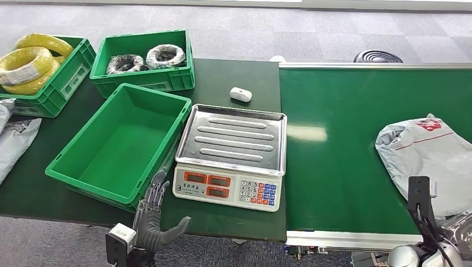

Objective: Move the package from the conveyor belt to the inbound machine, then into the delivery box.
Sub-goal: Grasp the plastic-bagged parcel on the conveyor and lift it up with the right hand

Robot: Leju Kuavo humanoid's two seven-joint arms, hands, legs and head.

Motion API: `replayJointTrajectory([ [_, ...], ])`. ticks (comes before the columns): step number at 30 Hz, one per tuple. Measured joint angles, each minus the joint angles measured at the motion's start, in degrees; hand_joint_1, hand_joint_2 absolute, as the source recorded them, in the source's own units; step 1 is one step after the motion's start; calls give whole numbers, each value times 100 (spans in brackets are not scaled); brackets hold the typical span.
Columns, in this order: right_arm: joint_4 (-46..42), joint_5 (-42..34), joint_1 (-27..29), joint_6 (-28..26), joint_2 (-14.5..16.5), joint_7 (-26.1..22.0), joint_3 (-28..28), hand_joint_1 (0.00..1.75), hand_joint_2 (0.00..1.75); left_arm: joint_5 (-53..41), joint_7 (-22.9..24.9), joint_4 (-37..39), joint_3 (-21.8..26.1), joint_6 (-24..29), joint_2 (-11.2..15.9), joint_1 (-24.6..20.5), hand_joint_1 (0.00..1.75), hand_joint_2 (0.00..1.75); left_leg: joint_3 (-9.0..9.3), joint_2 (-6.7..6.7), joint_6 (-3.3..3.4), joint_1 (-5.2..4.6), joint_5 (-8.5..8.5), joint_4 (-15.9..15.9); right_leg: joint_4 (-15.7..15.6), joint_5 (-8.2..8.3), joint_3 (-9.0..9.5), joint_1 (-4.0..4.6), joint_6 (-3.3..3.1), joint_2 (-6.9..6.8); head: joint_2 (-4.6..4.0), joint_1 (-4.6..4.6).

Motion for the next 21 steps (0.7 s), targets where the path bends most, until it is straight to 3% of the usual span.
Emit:
replayJointTrajectory([
  [4, -205, 724, -15, -369, 13, 87, -4, 0, 175, -28, 19, -85, 42, 23, -25, 40, 0, 175, 0, 1, 0, 0, 0, 0, 0, 0, 0, 0, 0, 0, 1, 0],
  [9, -271, 737, -133, -577, -7, -158, -48, 0, 175, -42, 25, -162, 79, 49, -39, 95, 0, 175, 0, 2, 0, 0, 0, 0, 0, 0, 1, 0, 0, 0, 1, 0],
  [21, 1196, 305, -879, 293, -529, 23, -374, 0, 175, -21, -67, -187, 105, 11, 33, 183, 0, 175, 1, 2, 1, -2, 0, 1, 0, 2, 1, -1, 1, 0, 1, 0],
])
